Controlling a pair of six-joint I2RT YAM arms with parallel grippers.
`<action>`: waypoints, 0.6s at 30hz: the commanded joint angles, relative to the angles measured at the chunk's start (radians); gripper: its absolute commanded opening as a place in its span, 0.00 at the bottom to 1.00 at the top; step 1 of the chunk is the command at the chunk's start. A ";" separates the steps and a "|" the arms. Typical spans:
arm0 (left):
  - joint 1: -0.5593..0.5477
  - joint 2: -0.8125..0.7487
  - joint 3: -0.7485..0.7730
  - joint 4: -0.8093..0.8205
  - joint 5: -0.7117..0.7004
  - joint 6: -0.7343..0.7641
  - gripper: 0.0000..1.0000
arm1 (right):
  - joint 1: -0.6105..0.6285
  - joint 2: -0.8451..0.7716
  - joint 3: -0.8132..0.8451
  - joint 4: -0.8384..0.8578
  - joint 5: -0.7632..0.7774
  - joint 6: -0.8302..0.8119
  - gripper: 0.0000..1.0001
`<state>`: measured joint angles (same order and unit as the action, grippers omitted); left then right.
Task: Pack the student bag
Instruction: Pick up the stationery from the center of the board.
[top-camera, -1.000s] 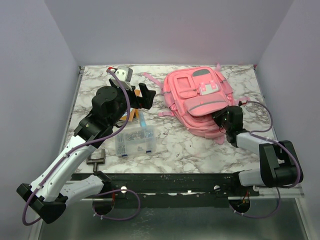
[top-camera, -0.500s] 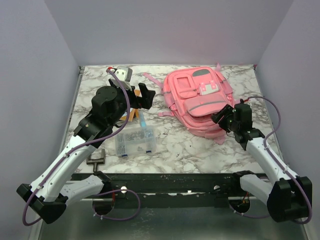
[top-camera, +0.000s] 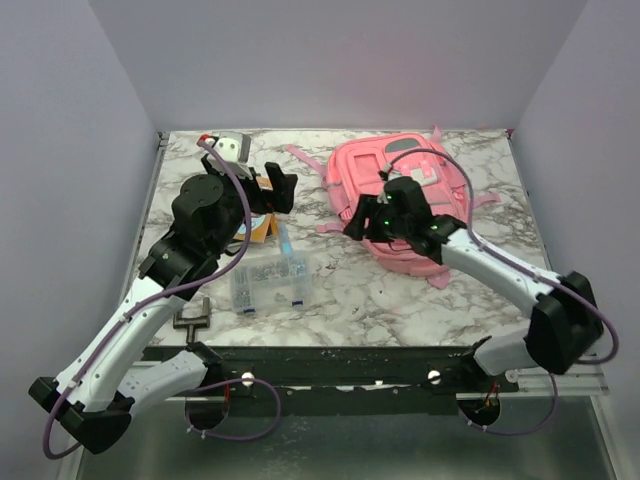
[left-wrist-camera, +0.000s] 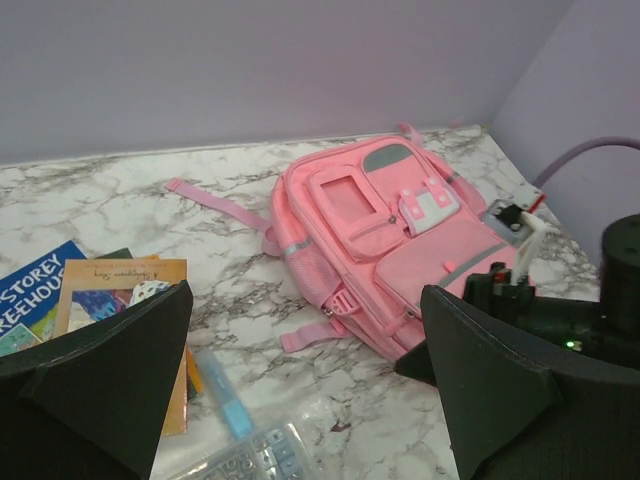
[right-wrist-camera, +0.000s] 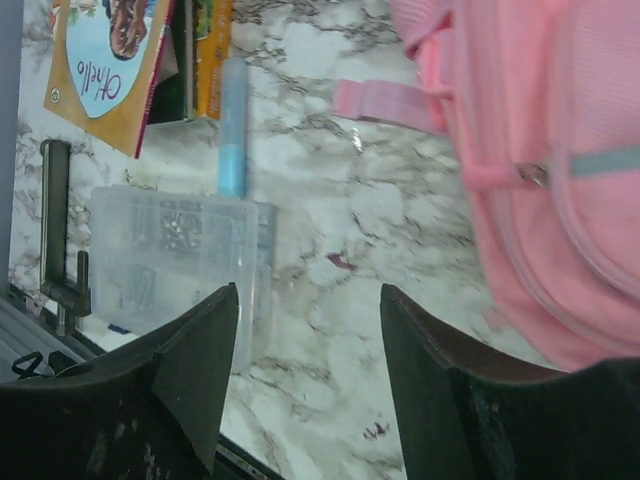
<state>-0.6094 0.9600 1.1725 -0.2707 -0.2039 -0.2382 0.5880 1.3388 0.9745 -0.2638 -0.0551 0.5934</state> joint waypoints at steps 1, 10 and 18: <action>0.011 -0.046 0.005 0.028 -0.065 0.027 0.98 | 0.086 0.224 0.172 0.080 0.026 -0.045 0.65; 0.046 -0.081 -0.017 0.059 -0.007 -0.006 0.98 | 0.192 0.699 0.596 0.019 0.024 -0.112 0.70; 0.110 -0.075 -0.017 0.061 0.101 -0.078 0.98 | 0.245 0.927 0.846 -0.126 0.132 -0.164 0.69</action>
<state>-0.5243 0.8848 1.1625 -0.2256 -0.1783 -0.2707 0.8062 2.1983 1.7309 -0.2897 -0.0139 0.4717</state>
